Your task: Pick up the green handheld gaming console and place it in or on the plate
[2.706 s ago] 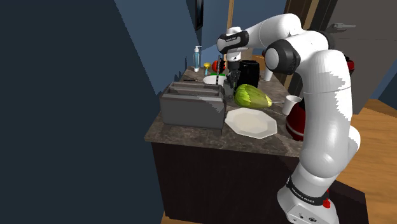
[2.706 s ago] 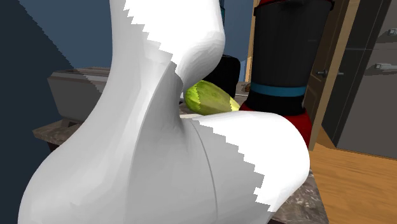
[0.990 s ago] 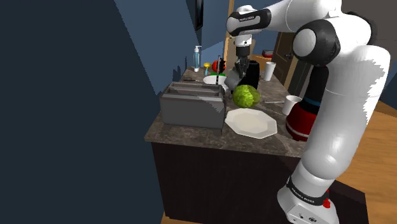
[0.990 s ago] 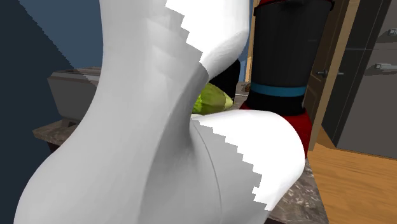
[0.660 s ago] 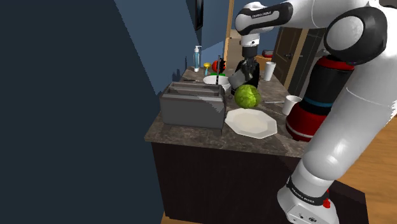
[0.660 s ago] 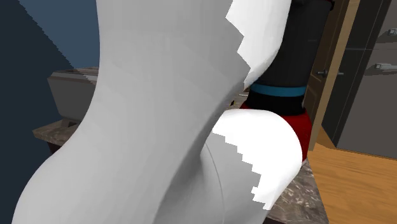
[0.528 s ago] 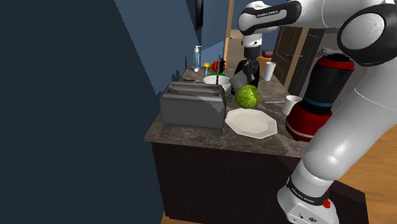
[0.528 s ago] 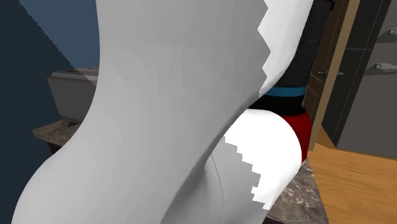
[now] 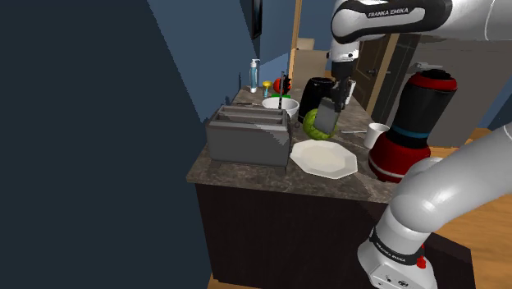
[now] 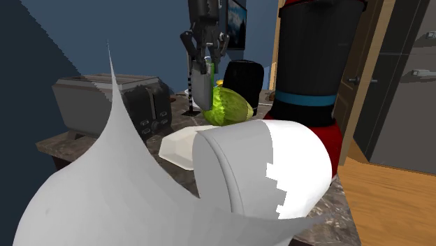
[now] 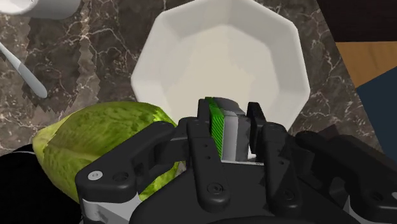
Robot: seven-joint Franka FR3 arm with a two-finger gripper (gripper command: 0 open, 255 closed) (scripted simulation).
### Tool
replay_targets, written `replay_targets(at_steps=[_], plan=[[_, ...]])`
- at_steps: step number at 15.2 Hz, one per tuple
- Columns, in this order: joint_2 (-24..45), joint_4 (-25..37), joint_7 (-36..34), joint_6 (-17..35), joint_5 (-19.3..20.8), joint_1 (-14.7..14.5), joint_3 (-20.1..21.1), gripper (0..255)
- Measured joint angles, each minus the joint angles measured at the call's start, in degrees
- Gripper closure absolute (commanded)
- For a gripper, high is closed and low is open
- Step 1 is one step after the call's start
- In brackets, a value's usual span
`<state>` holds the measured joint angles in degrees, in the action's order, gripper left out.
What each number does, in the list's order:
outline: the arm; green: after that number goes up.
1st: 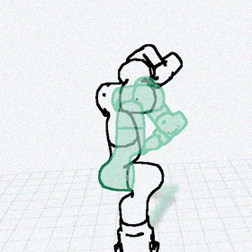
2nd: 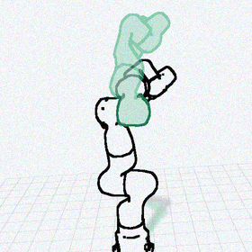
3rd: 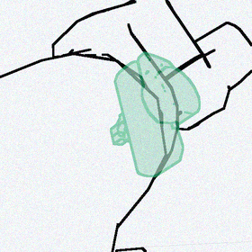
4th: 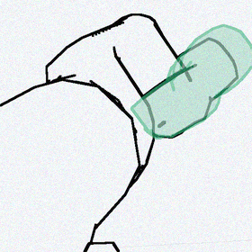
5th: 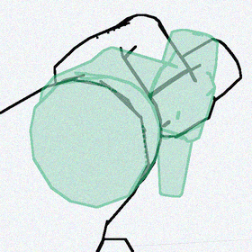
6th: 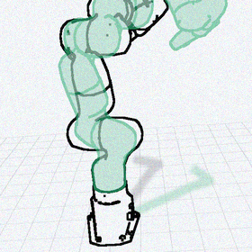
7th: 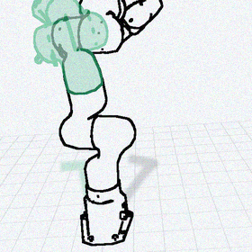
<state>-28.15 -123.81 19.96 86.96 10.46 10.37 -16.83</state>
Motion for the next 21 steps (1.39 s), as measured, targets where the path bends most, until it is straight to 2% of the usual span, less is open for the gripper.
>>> replay_targets(at_steps=[4,21], plan=[[-5.1,-4.9,-1.1,-0.3,0.6,0.5,1.0,255],[-5.2,-17.6,-1.9,12.5,2.1,1.1,-0.8,255]])
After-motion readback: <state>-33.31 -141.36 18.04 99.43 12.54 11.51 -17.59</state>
